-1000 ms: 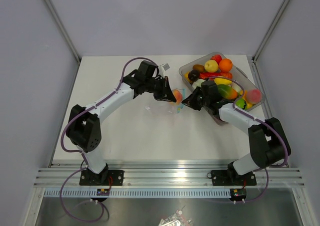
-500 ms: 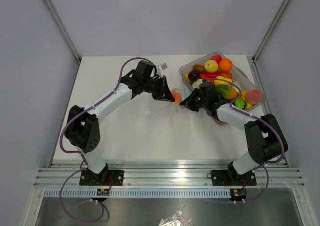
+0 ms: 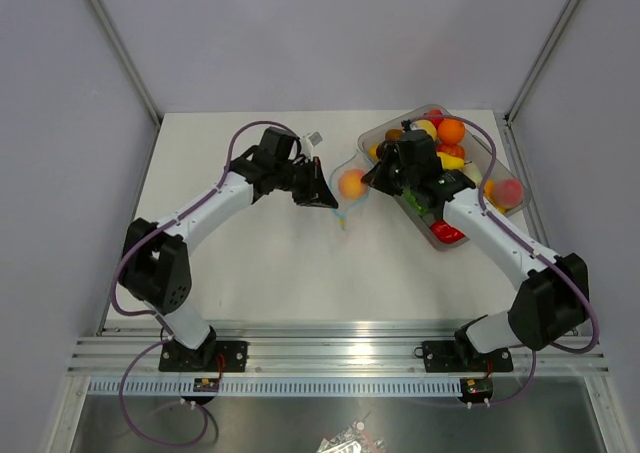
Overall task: Place the food in the zip-top bag and seal the zipper
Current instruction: Adjust the zipper food storage bag at the center of the board, then adjust the bin at the center of the board, then pick up the fake fruit from the bin.
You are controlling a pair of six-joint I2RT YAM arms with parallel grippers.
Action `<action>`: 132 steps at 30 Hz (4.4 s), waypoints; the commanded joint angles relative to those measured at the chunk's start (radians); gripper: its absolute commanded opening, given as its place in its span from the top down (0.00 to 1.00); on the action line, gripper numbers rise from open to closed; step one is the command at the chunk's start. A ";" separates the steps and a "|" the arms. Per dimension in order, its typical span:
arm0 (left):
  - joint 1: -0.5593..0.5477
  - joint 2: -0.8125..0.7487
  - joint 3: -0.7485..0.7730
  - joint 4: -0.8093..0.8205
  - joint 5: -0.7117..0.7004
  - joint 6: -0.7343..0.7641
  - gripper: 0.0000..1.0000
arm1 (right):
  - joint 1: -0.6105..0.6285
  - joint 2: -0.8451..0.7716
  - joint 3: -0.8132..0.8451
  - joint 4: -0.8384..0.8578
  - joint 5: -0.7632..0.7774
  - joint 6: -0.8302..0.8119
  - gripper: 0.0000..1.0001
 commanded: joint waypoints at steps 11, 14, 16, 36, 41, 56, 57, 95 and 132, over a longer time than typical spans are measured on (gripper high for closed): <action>0.005 -0.048 0.021 -0.160 -0.091 0.124 1.00 | 0.030 0.029 0.104 -0.283 0.144 -0.172 1.00; 0.010 -0.025 -0.002 -0.158 -0.081 0.120 1.00 | 0.056 0.076 0.061 -0.255 0.103 -0.154 1.00; 0.009 -0.060 0.007 -0.155 -0.085 0.120 1.00 | 0.069 0.041 0.059 -0.241 0.095 -0.132 1.00; 0.025 -0.054 -0.008 -0.174 -0.108 0.175 1.00 | 0.092 0.032 0.133 -0.225 0.216 -0.155 0.36; 0.044 -0.028 0.012 -0.163 -0.095 0.169 1.00 | 0.050 -0.022 0.205 -0.255 0.275 -0.196 0.32; 0.075 0.035 0.147 -0.177 -0.087 0.150 1.00 | -0.246 0.342 0.488 -0.301 0.167 -0.271 0.34; 0.076 0.033 0.144 -0.180 -0.090 0.152 1.00 | -0.246 0.331 0.475 -0.323 0.172 -0.282 0.35; 0.210 -0.048 0.046 -0.131 -0.082 0.146 1.00 | 0.089 -0.020 -0.286 -0.255 0.038 -0.103 0.26; 0.208 0.013 0.087 -0.149 -0.110 0.118 1.00 | -0.177 0.699 0.720 -0.276 0.155 -0.259 0.13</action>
